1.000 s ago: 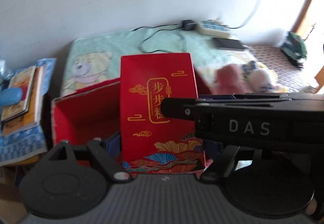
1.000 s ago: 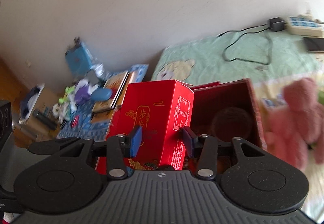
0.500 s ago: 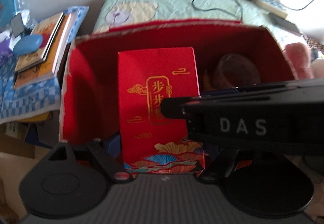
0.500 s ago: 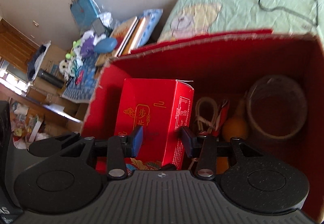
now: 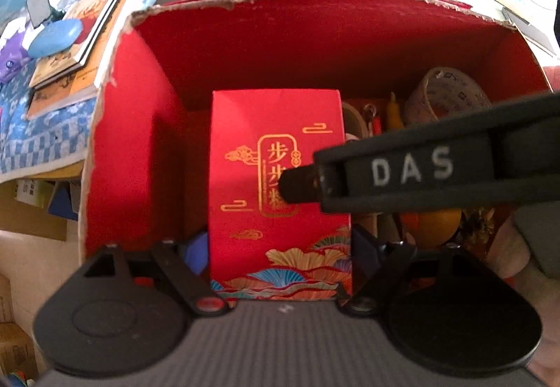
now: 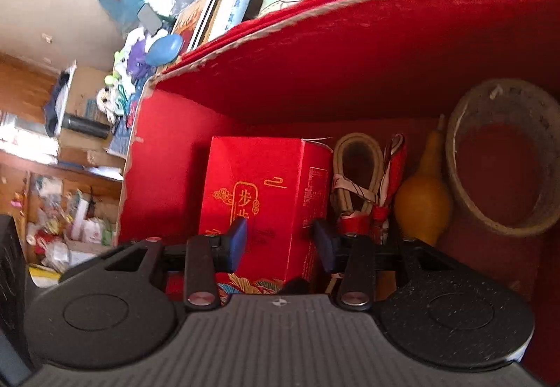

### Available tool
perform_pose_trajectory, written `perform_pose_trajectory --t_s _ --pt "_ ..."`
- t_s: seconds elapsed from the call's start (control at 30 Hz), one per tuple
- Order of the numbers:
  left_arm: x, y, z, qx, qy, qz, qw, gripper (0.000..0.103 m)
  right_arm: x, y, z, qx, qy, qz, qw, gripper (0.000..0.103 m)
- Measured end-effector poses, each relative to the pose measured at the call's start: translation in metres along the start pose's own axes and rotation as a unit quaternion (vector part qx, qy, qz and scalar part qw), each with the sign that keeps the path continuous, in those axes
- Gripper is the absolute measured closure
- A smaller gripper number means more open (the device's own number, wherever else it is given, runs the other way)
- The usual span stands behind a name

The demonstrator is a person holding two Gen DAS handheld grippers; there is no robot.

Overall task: Organize objects
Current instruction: 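Lower the gift box into the red box beside the sandals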

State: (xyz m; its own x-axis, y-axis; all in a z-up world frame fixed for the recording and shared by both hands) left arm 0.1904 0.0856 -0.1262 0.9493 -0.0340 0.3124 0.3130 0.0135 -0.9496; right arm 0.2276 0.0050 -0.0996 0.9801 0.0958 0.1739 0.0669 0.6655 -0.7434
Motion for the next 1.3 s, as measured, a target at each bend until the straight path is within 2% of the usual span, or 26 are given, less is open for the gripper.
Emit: perform_pose_trajectory --t_s 0.13,0.47,0.73,0.83,1.0,1.17,1.3 --pt "-0.001 0.001 0.001 -0.004 -0.010 0.001 0.9999 0.023 0.001 -0.005 0.002 0.012 -0.001 -0.016 1.000 0.056" --pt "-0.003 -0.006 0.000 0.008 -0.017 -0.010 0.9998 0.021 0.003 -0.009 -0.003 0.012 0.005 -0.028 1.000 0.060" --pt "-0.005 -0.011 -0.003 0.022 -0.022 -0.015 0.9994 0.018 0.002 -0.008 -0.012 0.010 0.032 -0.022 0.999 0.060" --pt "-0.006 -0.014 -0.007 0.031 -0.018 -0.019 0.9992 0.015 0.000 -0.009 -0.009 0.010 0.020 -0.023 0.999 0.060" --pt "-0.007 -0.018 -0.013 0.049 -0.020 -0.024 0.9983 0.016 -0.001 -0.006 -0.003 0.004 -0.003 -0.025 1.000 0.068" --pt "-0.008 -0.017 -0.013 0.061 -0.025 -0.024 0.9975 0.021 -0.002 -0.004 0.005 0.007 -0.034 -0.028 0.999 0.089" --pt "-0.009 -0.018 -0.012 0.072 -0.025 -0.031 0.9966 0.024 -0.004 -0.006 0.011 -0.009 -0.071 -0.045 0.996 0.092"
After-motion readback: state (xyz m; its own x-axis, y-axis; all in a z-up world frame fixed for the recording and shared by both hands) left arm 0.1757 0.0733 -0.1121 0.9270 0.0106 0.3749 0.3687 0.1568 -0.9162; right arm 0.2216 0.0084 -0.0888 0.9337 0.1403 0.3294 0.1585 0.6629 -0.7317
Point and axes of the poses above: each gripper's, at about its wrist camera, not at the fingertips, and y roughly the way its jaws point, z to its left, x to its top, the point moved 9 cm from there along y, roughly the way its jaws point, and after that the axes turned 3 degrees about y, right-handed, at the moved point
